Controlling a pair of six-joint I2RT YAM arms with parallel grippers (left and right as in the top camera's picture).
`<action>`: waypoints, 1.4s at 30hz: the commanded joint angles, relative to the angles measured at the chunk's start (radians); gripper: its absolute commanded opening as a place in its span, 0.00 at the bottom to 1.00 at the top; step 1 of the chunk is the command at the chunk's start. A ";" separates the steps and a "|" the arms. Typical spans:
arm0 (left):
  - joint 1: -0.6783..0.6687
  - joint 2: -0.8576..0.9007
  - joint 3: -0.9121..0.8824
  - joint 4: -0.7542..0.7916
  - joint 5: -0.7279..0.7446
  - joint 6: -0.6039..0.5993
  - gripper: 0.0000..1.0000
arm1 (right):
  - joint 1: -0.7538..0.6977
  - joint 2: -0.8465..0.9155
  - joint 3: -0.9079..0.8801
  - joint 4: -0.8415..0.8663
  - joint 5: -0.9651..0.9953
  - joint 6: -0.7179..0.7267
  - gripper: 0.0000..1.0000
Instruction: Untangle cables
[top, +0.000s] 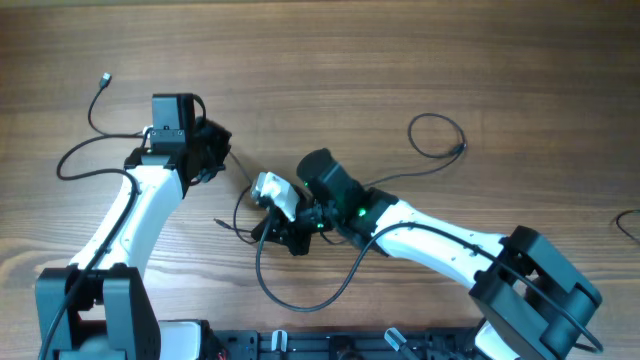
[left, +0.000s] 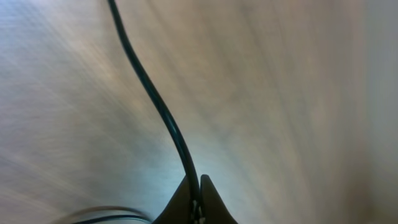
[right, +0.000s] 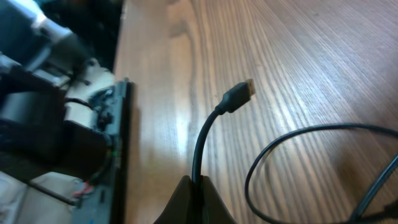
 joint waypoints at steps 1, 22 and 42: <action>0.007 -0.006 0.012 0.070 0.205 -0.018 0.04 | 0.002 -0.002 0.003 0.011 0.278 0.068 0.04; -0.012 -0.037 0.011 0.456 0.790 0.158 0.04 | -0.103 -0.002 0.003 0.158 0.780 0.226 0.69; 0.222 -0.035 0.011 0.042 0.664 0.330 0.04 | -0.211 -0.227 0.003 -0.059 0.753 0.584 1.00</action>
